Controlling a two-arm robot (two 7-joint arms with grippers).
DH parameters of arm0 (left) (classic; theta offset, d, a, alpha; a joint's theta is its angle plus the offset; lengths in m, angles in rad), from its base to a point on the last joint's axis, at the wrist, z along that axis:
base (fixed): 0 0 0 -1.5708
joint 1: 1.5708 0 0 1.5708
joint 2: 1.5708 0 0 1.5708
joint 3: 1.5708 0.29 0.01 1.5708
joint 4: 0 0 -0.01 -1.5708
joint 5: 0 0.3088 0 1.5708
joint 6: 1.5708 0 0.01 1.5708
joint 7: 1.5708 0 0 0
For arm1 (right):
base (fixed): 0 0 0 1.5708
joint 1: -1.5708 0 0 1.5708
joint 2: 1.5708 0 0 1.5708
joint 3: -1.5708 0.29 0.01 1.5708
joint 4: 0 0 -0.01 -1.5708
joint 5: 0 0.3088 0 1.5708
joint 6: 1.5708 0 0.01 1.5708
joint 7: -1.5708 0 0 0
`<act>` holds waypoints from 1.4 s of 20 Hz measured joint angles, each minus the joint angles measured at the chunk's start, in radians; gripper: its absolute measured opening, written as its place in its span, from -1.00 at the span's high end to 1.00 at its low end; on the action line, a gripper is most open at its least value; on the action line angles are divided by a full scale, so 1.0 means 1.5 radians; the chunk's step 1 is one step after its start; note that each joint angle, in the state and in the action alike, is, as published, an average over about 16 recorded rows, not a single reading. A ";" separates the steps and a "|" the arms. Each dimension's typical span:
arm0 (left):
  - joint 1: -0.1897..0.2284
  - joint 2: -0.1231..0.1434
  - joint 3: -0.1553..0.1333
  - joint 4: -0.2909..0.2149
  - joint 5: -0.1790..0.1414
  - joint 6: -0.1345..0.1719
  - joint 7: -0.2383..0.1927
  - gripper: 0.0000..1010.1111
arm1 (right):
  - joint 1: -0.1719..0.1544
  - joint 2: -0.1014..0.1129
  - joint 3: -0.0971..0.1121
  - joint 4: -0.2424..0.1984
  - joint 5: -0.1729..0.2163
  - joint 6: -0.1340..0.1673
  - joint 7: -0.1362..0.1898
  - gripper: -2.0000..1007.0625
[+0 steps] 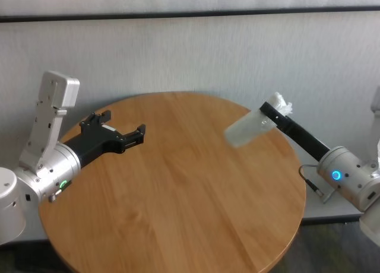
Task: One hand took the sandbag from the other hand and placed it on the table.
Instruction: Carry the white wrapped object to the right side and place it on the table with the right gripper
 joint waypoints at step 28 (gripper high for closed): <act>-0.002 0.002 0.003 -0.001 -0.003 -0.002 -0.003 -0.98 | -0.011 0.018 0.050 0.065 -0.030 0.011 -0.017 -0.08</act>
